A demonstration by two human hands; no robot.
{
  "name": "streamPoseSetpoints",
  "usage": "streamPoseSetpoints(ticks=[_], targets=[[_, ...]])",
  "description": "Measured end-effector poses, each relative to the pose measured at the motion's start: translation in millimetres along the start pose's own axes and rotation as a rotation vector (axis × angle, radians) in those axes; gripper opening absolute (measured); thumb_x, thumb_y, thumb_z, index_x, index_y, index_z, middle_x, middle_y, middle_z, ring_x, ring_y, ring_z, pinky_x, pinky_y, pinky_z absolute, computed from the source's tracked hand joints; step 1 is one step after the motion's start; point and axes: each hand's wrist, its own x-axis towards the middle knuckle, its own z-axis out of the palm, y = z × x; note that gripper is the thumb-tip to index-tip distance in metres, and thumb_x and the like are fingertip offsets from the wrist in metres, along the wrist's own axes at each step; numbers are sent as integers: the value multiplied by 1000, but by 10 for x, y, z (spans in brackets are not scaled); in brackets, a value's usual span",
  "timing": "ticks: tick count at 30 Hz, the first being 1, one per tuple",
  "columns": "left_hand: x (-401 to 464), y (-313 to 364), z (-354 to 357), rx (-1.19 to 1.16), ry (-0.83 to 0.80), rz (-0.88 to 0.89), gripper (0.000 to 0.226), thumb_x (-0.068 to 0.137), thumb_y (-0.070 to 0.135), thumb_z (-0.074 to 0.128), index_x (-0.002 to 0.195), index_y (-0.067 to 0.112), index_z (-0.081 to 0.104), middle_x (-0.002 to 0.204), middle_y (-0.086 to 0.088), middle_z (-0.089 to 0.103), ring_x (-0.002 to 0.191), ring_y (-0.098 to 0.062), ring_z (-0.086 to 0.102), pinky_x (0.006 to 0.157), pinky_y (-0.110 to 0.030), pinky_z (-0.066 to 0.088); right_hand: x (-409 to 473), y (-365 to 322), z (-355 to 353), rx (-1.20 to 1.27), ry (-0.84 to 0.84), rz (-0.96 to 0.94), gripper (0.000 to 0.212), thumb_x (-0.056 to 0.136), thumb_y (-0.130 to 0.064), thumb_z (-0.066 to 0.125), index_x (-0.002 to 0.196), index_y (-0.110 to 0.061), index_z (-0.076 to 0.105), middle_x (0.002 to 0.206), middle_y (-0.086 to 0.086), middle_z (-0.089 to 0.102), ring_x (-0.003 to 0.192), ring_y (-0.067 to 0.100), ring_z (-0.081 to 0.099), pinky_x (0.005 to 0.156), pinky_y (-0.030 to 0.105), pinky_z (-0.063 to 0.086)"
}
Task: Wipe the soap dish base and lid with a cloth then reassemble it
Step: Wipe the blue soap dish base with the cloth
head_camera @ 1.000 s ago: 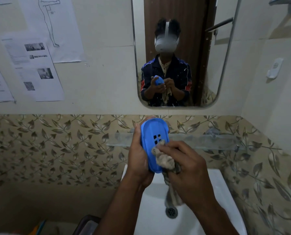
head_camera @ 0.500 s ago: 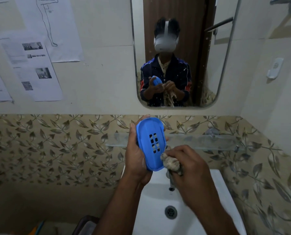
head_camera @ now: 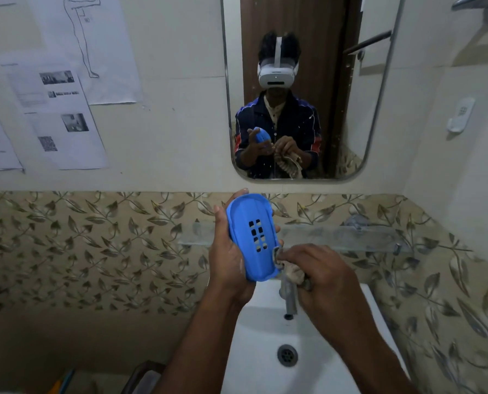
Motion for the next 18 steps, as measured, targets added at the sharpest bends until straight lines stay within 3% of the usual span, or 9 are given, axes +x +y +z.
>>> streamPoseSetpoints(ticks=[3,5,8,11,14,15,18], targets=[[31,20,-15,-42,9,21,58,99,62,26,131,30,63,100,-8,74,82,-27,65,74,-42,55,-130,-244,35,236,27,30,34,77,-12,65,110,-17,70,103,-3,71,92,9,65,79,20,50],[37,-3,-34,-53,23,4,63,98,64,26,135,25,60,103,-10,72,84,-28,66,76,-43,56,-172,-382,38,367,-4,11,36,80,-22,61,115,-17,70,105,-4,71,95,4,66,82,15,50],[24,-30,-45,-25,47,11,66,98,65,27,138,23,58,105,-12,72,86,-29,68,78,-46,56,-152,-385,23,282,-72,5,36,82,-26,56,115,-21,70,104,-6,70,94,5,65,81,18,51],[15,-42,-58,-1,61,34,62,100,63,23,120,29,71,97,-8,76,82,-26,71,75,-44,57,-71,-249,-24,112,-71,95,30,77,-21,58,104,-24,71,89,-5,65,77,12,62,66,24,48],[-19,-69,-18,62,70,13,67,100,62,20,130,22,65,94,-6,78,81,-22,72,73,-41,60,59,-165,-17,33,-3,118,21,75,-15,64,95,-17,72,81,-1,63,68,15,61,58,24,48],[-30,-79,2,77,72,5,67,99,62,20,129,24,66,97,-6,78,83,-23,72,75,-41,59,100,-170,-8,30,34,119,18,78,-17,65,94,-15,73,80,0,64,67,14,62,58,22,49],[-46,-116,25,105,82,10,64,99,62,21,98,37,80,100,-5,78,87,-24,72,81,-42,57,152,-181,5,80,118,180,20,80,-24,62,91,-13,74,78,0,67,65,8,59,60,5,40]])
